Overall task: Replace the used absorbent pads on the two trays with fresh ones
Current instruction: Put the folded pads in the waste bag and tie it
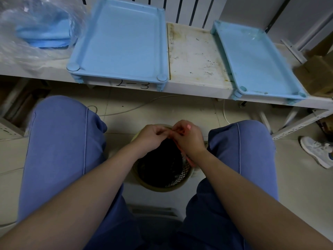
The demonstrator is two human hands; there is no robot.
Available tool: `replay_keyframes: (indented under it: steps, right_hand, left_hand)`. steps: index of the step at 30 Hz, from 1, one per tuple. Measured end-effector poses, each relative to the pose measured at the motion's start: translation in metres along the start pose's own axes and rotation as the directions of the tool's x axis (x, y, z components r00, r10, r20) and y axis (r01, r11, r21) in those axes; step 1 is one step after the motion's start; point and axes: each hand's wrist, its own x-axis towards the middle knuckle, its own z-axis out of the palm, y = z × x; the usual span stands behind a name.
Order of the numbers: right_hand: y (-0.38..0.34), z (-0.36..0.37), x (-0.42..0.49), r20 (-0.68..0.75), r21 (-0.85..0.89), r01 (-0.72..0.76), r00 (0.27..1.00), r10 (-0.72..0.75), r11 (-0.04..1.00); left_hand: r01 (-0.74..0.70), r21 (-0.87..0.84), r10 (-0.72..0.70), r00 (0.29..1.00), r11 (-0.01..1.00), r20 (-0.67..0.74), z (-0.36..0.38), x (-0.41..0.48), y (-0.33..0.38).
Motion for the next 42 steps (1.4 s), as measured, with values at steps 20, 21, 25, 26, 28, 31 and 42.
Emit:
replay_keyframes:
  steps: [20,21,25,26,28,31,42]
  right_hand:
    - [0.013,-0.004,0.01,0.098,-0.035,-0.264,0.959,0.266,0.964]
    - [0.018,-0.003,0.012,0.106,0.012,-0.356,0.93,0.353,0.934]
    - [0.029,-0.009,0.021,0.046,0.221,-0.598,0.796,0.604,0.77]
    - [0.03,-0.01,0.021,0.05,0.203,-0.626,0.775,0.63,0.753]
    - [0.025,-0.009,0.015,0.067,0.109,-0.612,0.791,0.608,0.784]
    - [0.013,-0.002,0.006,0.232,-0.092,-0.321,0.914,0.334,0.943]
    - [0.026,0.012,0.018,0.422,-0.459,-0.155,0.829,0.368,0.875]
  left_hand:
    - [0.052,0.859,0.341,0.904,0.51,-0.257,-0.029,-0.009,-0.003]
    - [0.048,0.851,0.333,0.908,0.523,-0.256,-0.029,-0.01,-0.005]
    - [0.019,0.736,0.31,0.9,0.676,-0.307,-0.033,-0.002,-0.012]
    - [-0.051,0.695,0.32,0.91,0.718,-0.264,-0.031,0.0,-0.012]
    - [-0.234,0.658,0.387,0.917,0.716,-0.095,-0.022,0.001,-0.013]
    - [-0.372,0.727,0.366,0.914,0.577,0.177,-0.004,0.003,-0.031]
    - [-0.193,0.852,-0.374,0.836,0.487,0.402,0.016,0.01,-0.073]
